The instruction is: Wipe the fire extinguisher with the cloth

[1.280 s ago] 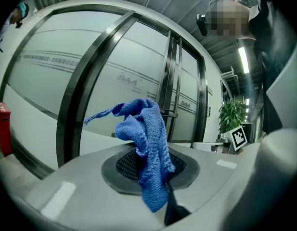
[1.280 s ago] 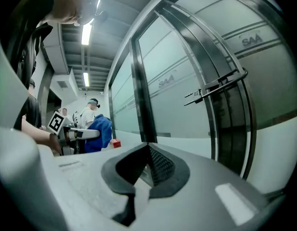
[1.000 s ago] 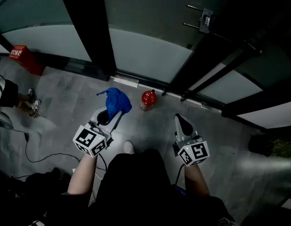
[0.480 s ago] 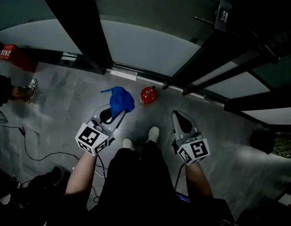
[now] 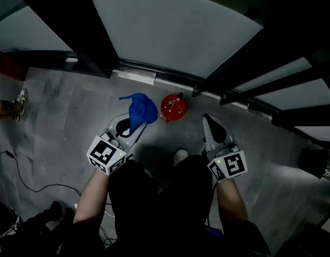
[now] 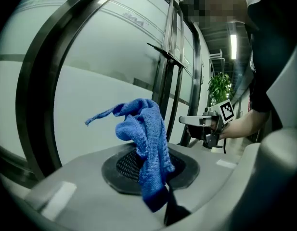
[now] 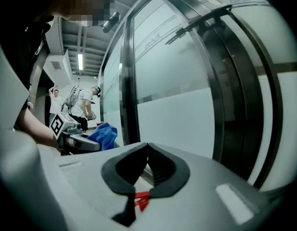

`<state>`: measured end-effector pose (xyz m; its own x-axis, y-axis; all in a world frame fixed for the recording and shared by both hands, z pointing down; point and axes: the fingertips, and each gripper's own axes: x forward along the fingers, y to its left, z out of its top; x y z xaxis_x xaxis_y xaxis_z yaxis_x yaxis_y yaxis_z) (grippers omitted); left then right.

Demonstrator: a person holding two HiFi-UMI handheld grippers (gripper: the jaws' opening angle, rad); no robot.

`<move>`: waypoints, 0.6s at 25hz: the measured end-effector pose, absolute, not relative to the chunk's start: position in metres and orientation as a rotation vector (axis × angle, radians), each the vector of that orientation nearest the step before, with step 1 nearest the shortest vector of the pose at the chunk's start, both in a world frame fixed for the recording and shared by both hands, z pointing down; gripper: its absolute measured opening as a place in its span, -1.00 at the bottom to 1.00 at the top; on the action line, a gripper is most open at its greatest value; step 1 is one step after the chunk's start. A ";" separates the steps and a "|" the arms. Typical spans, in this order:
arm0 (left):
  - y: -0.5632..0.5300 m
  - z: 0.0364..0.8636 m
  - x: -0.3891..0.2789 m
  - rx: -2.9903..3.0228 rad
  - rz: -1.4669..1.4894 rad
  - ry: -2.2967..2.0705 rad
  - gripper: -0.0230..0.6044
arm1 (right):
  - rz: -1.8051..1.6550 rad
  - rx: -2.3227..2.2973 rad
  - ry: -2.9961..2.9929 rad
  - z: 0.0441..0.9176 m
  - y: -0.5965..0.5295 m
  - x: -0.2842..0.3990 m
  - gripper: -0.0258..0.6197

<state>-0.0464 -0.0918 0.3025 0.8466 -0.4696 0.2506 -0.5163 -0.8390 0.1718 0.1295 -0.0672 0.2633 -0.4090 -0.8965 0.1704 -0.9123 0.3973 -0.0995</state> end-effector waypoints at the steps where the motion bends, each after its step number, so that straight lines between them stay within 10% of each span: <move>1: -0.096 0.329 -0.042 2.818 0.275 -0.729 -0.69 | 0.263 1.691 -2.551 0.291 -0.072 0.136 -0.91; 15: -0.140 0.480 -0.003 3.077 0.398 -0.492 -0.70 | 0.178 1.875 -2.517 0.440 -0.090 0.173 -0.91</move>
<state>-0.0035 -0.1401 0.4795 0.9188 -0.3071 0.2479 -0.3070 -0.9509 -0.0399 0.1725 -0.0898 0.4401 -0.2886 -0.9552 0.0660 -0.9550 0.2822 -0.0917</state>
